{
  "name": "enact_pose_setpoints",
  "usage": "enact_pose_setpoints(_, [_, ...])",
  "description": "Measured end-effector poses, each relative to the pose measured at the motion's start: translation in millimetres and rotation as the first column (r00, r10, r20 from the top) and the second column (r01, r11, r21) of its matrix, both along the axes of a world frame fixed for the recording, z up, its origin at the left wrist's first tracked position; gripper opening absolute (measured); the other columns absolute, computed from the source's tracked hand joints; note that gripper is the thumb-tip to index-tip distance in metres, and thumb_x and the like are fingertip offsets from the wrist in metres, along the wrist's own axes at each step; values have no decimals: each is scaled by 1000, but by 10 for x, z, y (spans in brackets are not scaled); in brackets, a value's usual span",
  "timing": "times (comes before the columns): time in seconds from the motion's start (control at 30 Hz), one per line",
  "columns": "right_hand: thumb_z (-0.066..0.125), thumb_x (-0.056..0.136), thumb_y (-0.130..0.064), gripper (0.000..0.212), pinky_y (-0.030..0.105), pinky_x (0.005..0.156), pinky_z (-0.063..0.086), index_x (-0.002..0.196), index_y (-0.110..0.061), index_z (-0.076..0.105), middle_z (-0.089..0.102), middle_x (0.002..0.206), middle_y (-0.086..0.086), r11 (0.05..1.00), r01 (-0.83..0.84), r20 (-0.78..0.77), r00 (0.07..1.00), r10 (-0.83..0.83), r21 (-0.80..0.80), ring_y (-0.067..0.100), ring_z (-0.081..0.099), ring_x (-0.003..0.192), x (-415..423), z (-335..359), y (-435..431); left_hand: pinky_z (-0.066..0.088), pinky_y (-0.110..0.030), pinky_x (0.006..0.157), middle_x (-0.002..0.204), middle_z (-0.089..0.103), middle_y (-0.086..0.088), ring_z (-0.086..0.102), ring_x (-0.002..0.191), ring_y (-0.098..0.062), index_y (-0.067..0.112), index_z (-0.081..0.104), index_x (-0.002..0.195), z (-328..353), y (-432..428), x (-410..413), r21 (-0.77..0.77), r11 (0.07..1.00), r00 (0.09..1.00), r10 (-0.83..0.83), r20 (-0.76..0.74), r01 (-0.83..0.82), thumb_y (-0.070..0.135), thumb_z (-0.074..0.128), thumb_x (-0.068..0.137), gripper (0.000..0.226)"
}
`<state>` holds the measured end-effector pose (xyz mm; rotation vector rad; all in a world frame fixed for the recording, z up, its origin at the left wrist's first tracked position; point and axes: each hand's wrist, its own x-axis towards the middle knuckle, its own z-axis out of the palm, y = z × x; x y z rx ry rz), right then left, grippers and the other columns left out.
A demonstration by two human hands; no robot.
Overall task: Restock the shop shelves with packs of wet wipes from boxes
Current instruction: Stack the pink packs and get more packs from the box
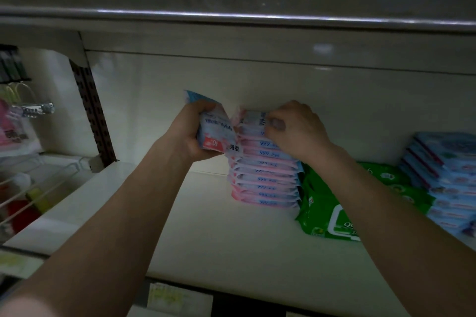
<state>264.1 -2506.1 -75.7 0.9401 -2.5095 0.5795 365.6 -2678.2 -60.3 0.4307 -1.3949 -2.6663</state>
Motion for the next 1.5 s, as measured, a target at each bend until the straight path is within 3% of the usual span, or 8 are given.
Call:
enact_pose_setpoints(0.13, [52,93,-26,23,23,65,44,82,-17,70,55,73,-9,950,-175,25,982,188,-257,13,57,77,405,59,-107,55,-35,72,84,59,-8,59,75,-24,13,56,84,-13,75,53,45,999,1000,-4,-27,5,24,46,93,18])
enact_pose_setpoints(0.23, [64,86,-41,26,29,80,54,102,-21,70,63,93,-4,888,-334,283,860,424,-316,8,62,85,681,74,-184,56,-40,45,68,68,-16,68,54,-28,5,57,86,-27,111,86,98,995,996,25,-88,-16,27,40,99,31])
enact_pose_setpoints(0.37, [72,82,-31,41,32,86,53,121,-24,60,58,110,-1,857,-428,266,824,501,-288,9,60,97,813,57,-209,57,-39,47,75,70,-19,70,58,-30,1,61,98,-108,68,159,84,995,991,56,-121,-46,34,40,100,39])
enact_pose_setpoints(0.5, [61,90,-32,39,34,81,55,124,-13,56,61,106,-1,911,-192,428,835,347,-364,18,64,98,859,50,-295,58,-37,60,76,70,-16,68,59,-28,5,71,84,-206,28,267,30,999,1000,20,-3,-20,36,47,93,40])
enact_pose_setpoints(0.77, [56,93,-33,21,17,38,30,88,-12,59,52,61,4,912,121,849,429,307,-391,11,45,47,874,-396,-514,50,-24,58,76,65,-11,59,65,-18,9,62,92,-606,-55,505,-137,986,955,-47,291,91,33,55,89,25])
enact_pose_setpoints(1.0, [56,89,-11,19,34,63,56,107,-7,62,69,91,15,797,357,873,210,440,-487,25,65,71,920,-836,-828,59,-30,60,83,73,-11,71,68,-23,12,59,103,-957,-396,772,-324,886,897,-190,400,332,15,61,86,17])
enact_pose_setpoints(1.23, [63,90,-18,9,15,41,44,98,-17,58,61,78,2,706,527,869,150,472,-474,10,56,64,925,-1135,-1147,50,-18,47,79,67,-6,60,66,-14,9,60,100,-1112,-934,546,-447,834,835,-30,549,324,21,67,86,20])
enact_pose_setpoints(1.5, [56,95,-14,13,19,41,50,107,-10,54,61,77,7,637,644,882,136,450,-424,15,59,64,767,-1359,-1388,57,-44,80,94,68,-19,66,78,-29,-6,64,103,-1308,-1317,92,-619,756,861,155,485,213,6,77,75,33])
